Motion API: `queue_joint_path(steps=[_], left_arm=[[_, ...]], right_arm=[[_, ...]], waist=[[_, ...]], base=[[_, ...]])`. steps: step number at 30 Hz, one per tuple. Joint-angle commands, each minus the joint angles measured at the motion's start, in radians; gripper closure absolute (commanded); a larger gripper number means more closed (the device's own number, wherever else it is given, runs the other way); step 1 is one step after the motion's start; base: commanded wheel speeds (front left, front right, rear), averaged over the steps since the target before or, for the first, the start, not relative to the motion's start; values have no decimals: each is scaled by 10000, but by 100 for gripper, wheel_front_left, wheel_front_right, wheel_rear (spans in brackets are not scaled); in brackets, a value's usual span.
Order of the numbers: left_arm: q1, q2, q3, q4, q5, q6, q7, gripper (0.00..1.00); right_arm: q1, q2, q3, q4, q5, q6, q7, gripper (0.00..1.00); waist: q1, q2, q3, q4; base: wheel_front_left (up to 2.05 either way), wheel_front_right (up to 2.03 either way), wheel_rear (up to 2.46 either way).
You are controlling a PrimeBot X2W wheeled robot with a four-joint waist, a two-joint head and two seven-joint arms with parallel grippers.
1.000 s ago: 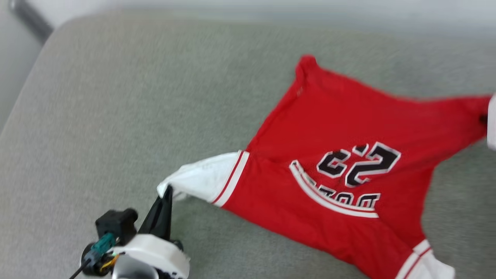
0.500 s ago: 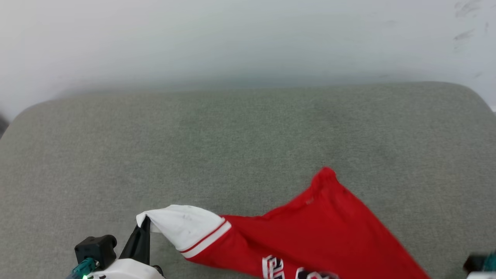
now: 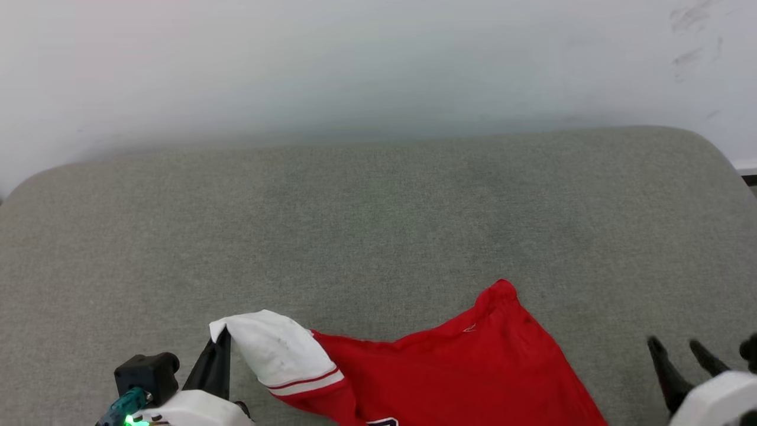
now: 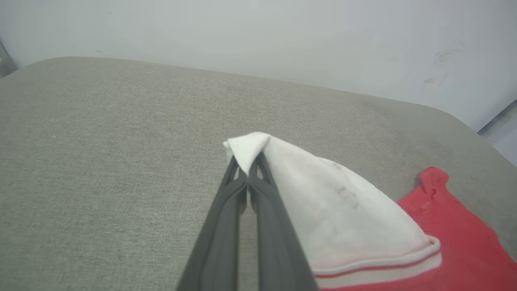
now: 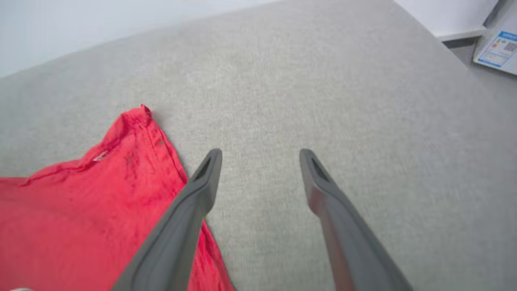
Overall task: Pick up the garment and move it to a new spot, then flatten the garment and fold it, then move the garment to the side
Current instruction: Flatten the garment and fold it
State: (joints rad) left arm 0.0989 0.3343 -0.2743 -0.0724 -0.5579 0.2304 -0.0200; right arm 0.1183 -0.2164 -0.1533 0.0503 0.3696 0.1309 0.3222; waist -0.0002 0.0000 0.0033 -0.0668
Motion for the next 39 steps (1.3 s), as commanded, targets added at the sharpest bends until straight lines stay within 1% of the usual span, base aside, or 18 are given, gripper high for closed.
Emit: queue_joint_path(steps=[1, 3, 4, 6, 9, 14, 15, 18, 23, 28, 29, 30, 31, 34, 37, 39], left_arm=[[-107, 58, 13, -73, 49, 64, 42, 100], [-244, 70, -26, -172, 103, 60, 56, 100], [-379, 71, -67, -252, 145, 64, 97, 100], [-560, 51, -134, -296, 194, 35, 116, 100], [-870, -8, -258, -305, 271, -40, 120, 100], [-1468, -87, -460, -228, 372, -216, 123, 100], [-1614, -116, -523, -208, 387, -262, 114, 100], [-2037, -195, -692, -139, 479, -392, 88, 100], [-2635, -352, -928, 75, 590, -616, -19, 100], [-2899, -456, -1028, 372, 589, -714, -141, 100], [-2905, -461, -1039, 427, 573, -724, -178, 100], [-2902, -466, -1043, 476, 552, -736, -201, 100], [-2892, -475, -1049, 537, 538, -752, -217, 100], [-2846, -447, -1021, 685, 455, -785, -262, 100], [-2843, -337, -961, 775, 466, -794, -303, 100], [-2930, -223, -907, 813, 465, -881, -363, 100]], right_arm=[[-314, 108, 181, 79, 54, -3, -377, 0], [-775, 98, 417, 226, 178, -3, -751, 0], [-1372, -8, 757, 348, 254, -3, -675, 0], [-2001, -123, 1254, 413, 378, -3, -201, 0], [-2936, -579, 2084, 579, 604, -3, 1102, 0], [-4512, -1321, 3516, 996, 1205, -3, 3729, 0], [-4761, -1419, 3774, 1092, 1308, -3, 4120, 0], [-5470, -1687, 4424, 1569, 1621, -5, 4841, 0], [-6395, -1872, 5546, 2597, 2091, -3, 5155, 0], [-6444, -1817, 6872, 3809, 2820, -2, 5756, 0], [-6421, -1824, 7090, 4001, 2937, -2, 5866, 5], [-6421, -1830, 7296, 4127, 3040, 0, 5925, 58], [-6444, -1846, 7482, 4189, 3133, 10, 5934, 100], [-6706, -1934, 7776, 4204, 3314, 12, 5684, 100], [-7193, -2109, 7754, 4104, 3410, 10, 5168, 100], [-7536, -2212, 7656, 4041, 3386, 7, 4740, 100]], waist=[[2, 0, 114, 46], [2, 0, 298, 101], [2, 0, 523, 156], [2, 0, 777, 242], [2, 0, 1134, 380], [2, 0, 1756, 625], [2, 0, 1895, 694], [2, 0, 2302, 902], [2, 0, 2861, 1179], [2, 0, 3013, 1313], [2, 0, 2988, 1319], [2, 0, 2960, 1318], [2, 0, 2916, 1320], [2, 0, 2717, 1289], [2, 0, 2408, 1217], [2, 0, 2118, 1151]], base=[[0, 0, 0], [0, 0, 0], [0, 0, 0], [0, 0, 0], [0, 0, 0], [0, 0, 0], [0, 0, 0], [0, 0, 0], [0, 0, 0], [0, 0, 0], [0, 0, 0], [0, 0, 0], [0, 0, 0], [0, 0, 0], [0, 0, 0], [0, 0, 0]])
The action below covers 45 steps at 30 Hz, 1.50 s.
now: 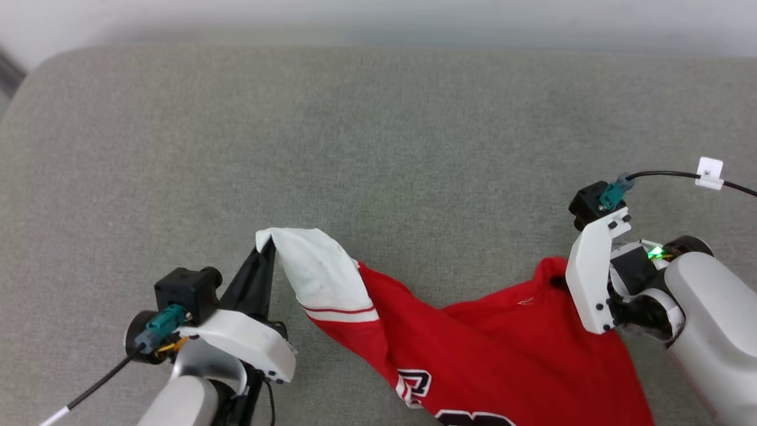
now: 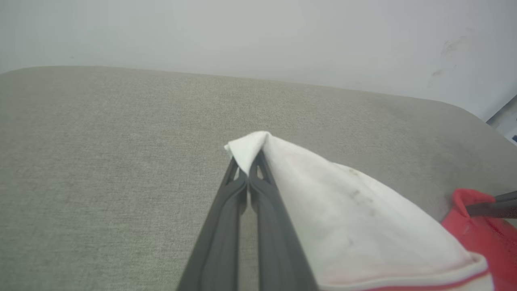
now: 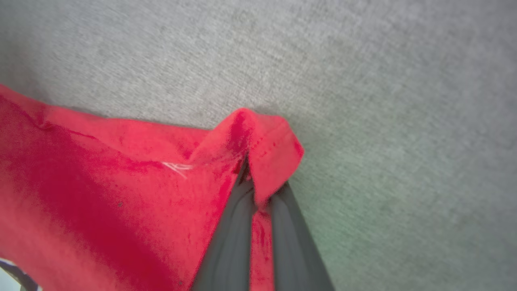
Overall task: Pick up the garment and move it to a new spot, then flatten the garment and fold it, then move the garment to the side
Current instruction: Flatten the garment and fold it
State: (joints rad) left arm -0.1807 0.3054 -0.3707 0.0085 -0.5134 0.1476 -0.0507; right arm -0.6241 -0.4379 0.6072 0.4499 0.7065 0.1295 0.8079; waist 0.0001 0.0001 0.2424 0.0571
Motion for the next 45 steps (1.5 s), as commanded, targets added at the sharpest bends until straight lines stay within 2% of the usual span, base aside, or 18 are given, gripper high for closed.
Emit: queue_joint_path(steps=[1, 6, 11, 19, 26, 27, 33, 41, 45], left_arm=[[-179, 162, 84, 39, 49, -67, -53, 100], [-759, 567, 163, 119, 217, -321, -61, 100], [-2022, 795, 256, 438, 287, -661, 82, 100], [-5143, 645, 472, 1918, 190, -1151, 363, 100], [-8385, 572, 564, 3611, 394, -1529, 431, 100], [-8385, 572, 564, 3611, 394, -1529, 431, 100], [-11356, 770, 498, 4872, 970, -1792, 194, 100], [-14220, 770, 527, 6208, 1377, -1883, -401, 100], [-14711, 659, 418, 6965, 1445, -1971, -733, 100]], right_arm=[[-282, -44, -20, -12, -61, 21, -406, 100], [-650, -101, -536, 73, -480, 10, -1535, 100], [-1192, 136, -1409, 328, -1204, 10, -2337, 100], [-2617, 590, -2861, 671, -2381, 10, -3136, 100], [-4693, 867, -3933, 800, -3259, 9, -3850, 100], [-4693, 867, -3933, 800, -3259, 9, -3850, 100], [-6770, 1110, -4727, 1008, -3970, 9, -4714, 100], [-8952, 1310, -4959, 1403, -4346, 9, -5739, 100], [-9442, 1345, -4773, 1814, -4461, 9, -6062, 100]], waist=[[-1, -1, -449, -132], [-1, -1, -1359, -363], [-1, -1, -2038, -638], [-1, -1, -1825, -939], [-1, -1, -353, -1190], [-1, -1, -353, -1190], [-1, -1, 1331, -1364], [-1, -1, 3189, -1445], [-1, -1, 3766, -1414]], base=[[0, 0, 0], [0, 0, 0], [0, 0, 0], [0, 0, 0], [0, 0, 0], [0, 0, 0], [0, 0, 0], [0, 0, 0], [0, 0, 0]])
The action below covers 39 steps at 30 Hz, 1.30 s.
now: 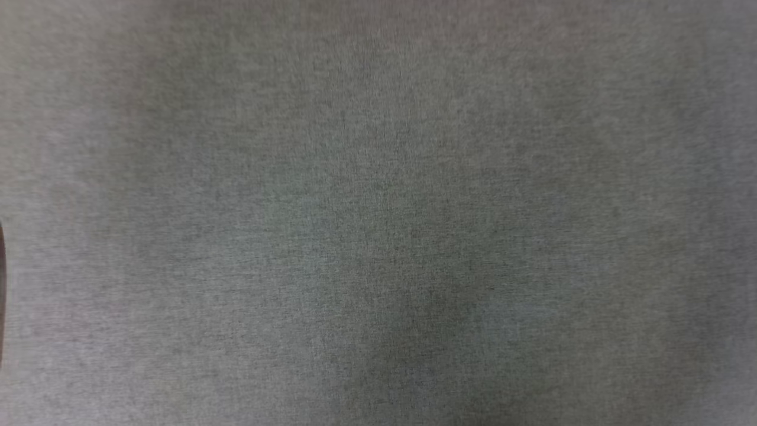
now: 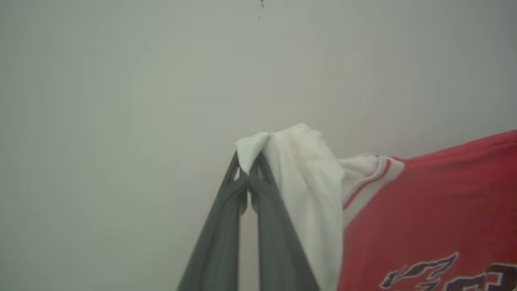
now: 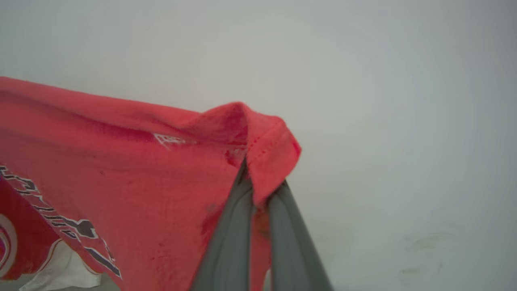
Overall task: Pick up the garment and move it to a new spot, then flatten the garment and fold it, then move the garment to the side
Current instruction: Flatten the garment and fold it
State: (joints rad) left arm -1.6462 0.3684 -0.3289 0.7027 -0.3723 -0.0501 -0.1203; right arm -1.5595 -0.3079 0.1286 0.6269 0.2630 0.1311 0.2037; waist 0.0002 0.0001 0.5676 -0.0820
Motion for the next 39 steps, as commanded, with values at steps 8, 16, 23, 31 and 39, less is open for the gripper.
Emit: queue_joint_path(steps=[8, 16, 23, 31, 39], left_arm=[[321, -384, -87, 1763, -337, -361, -699, 100], [1792, -889, -10, 3211, -1055, -664, -1251, 100], [4824, -1072, 23, 3293, -1645, -782, -1441, 100], [9100, -920, 445, 1400, -1891, -622, -1447, 100], [12841, -610, 507, -1486, -2120, 290, -939, 100]], right_arm=[[-172, 329, 898, 1098, -29, -7, -513, 100], [1055, 437, 2066, 2252, 528, -7, -752, 100], [3828, 212, 3050, 2435, 1632, -7, -1594, 100], [7513, -123, 3761, 1833, 2938, -7, -2504, 100], [10621, -696, 3843, 604, 3528, -10, -2732, 100]], waist=[[-2, -1, 1153, 108], [-2, -1, 507, 253], [-2, -1, -1274, 371], [-2, -1, -3374, 397], [-2, -1, -4844, 566]], base=[[0, 0, 0], [0, 0, 0], [0, 0, 0], [0, 0, 0], [0, 0, 0]])
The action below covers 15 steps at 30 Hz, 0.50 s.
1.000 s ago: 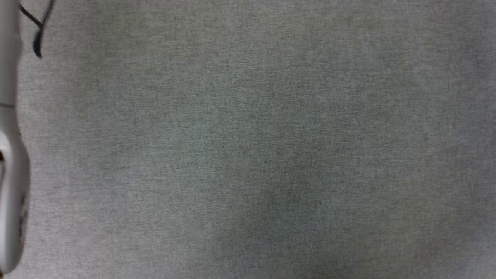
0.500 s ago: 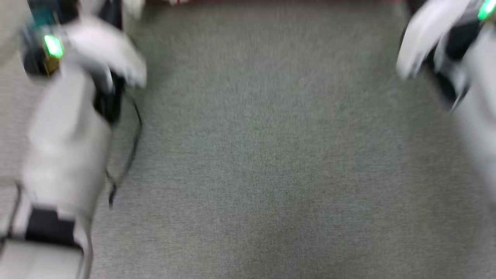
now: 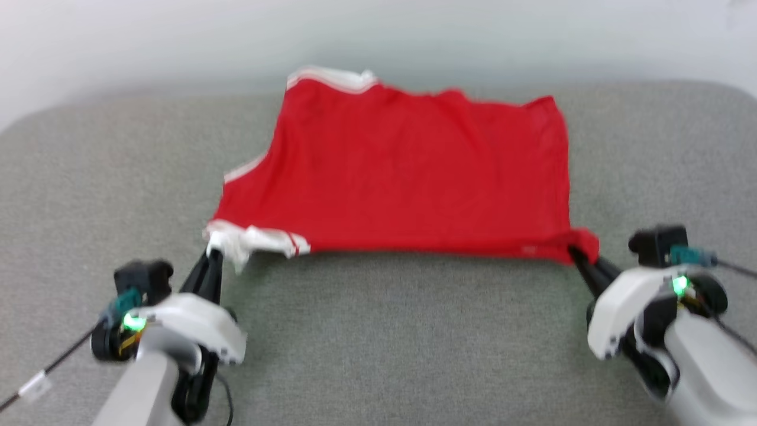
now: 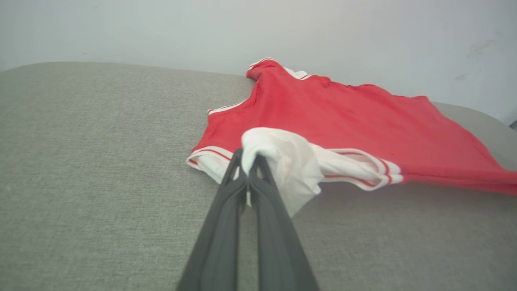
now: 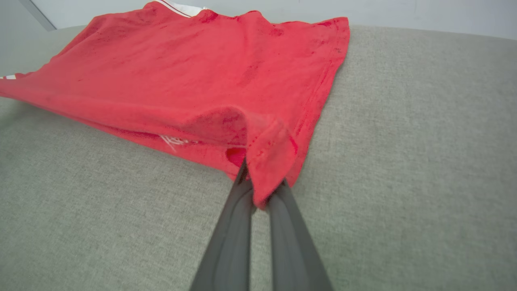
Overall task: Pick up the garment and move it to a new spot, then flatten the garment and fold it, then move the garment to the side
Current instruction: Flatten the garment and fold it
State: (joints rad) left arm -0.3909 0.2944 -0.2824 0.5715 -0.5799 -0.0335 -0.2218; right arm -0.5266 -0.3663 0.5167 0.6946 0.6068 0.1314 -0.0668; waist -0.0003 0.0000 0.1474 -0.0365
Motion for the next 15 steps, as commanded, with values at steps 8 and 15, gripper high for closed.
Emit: queue_joint_path(steps=[8, 15], left_arm=[[4033, 834, 175, -4656, -223, 1885, 1884, 100], [5894, 1456, 173, -7994, -91, 2995, 3320, 100]], right_arm=[[3028, -503, -931, -1785, -73, -17, 527, 100], [5013, -372, -2617, -3566, -678, -17, 1760, 100]], waist=[[3, 0, -1600, 239], [3, 0, -1709, 510]], base=[[0, 0, 0], [0, 0, 0]])
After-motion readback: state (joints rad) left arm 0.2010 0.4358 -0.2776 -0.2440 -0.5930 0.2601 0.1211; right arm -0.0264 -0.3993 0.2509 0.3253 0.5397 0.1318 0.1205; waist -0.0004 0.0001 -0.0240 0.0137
